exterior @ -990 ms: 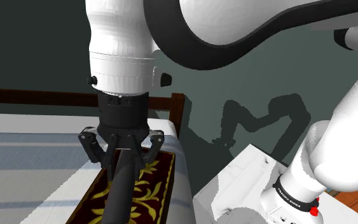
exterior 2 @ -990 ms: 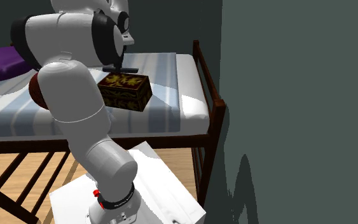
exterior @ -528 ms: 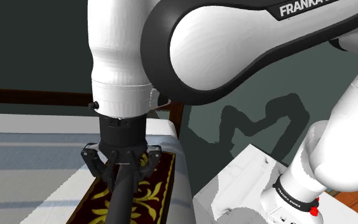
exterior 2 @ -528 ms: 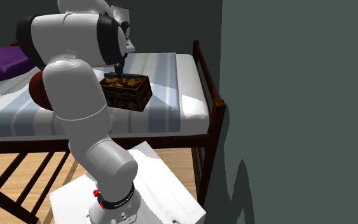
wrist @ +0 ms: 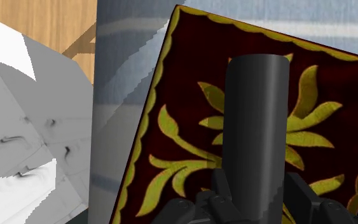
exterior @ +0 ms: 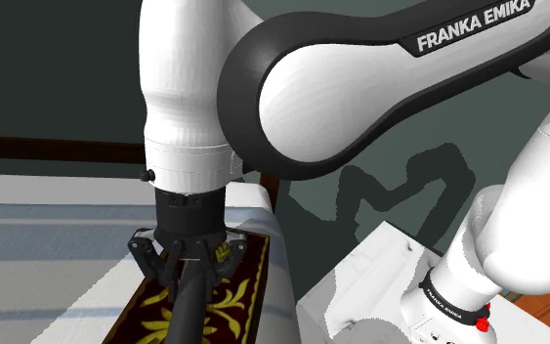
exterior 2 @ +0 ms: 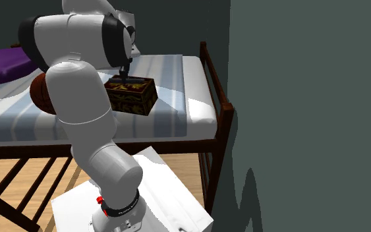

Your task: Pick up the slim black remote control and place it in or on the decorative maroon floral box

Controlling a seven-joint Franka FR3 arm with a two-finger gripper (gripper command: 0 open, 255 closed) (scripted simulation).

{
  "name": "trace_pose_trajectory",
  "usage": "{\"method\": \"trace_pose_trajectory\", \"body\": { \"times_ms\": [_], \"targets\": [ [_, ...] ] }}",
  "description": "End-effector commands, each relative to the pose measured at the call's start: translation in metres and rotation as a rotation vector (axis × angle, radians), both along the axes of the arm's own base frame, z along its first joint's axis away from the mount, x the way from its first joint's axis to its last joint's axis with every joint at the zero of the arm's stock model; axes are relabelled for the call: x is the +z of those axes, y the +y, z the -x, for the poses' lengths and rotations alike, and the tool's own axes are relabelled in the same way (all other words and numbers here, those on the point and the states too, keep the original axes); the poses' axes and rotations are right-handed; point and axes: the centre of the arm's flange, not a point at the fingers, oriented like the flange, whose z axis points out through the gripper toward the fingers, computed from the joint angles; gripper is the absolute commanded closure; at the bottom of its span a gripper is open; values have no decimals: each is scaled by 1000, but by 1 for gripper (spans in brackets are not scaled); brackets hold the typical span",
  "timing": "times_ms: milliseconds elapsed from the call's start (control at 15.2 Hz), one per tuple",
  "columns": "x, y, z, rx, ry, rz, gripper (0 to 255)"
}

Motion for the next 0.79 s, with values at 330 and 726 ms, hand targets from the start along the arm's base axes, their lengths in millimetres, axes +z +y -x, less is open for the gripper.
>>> {"method": "trace_pose_trajectory", "body": {
  "times_ms": [330,726],
  "targets": [
    [0,0,0,0,0,0,0],
    [49,-8,-8,0,0,0,0]
  ]
}}
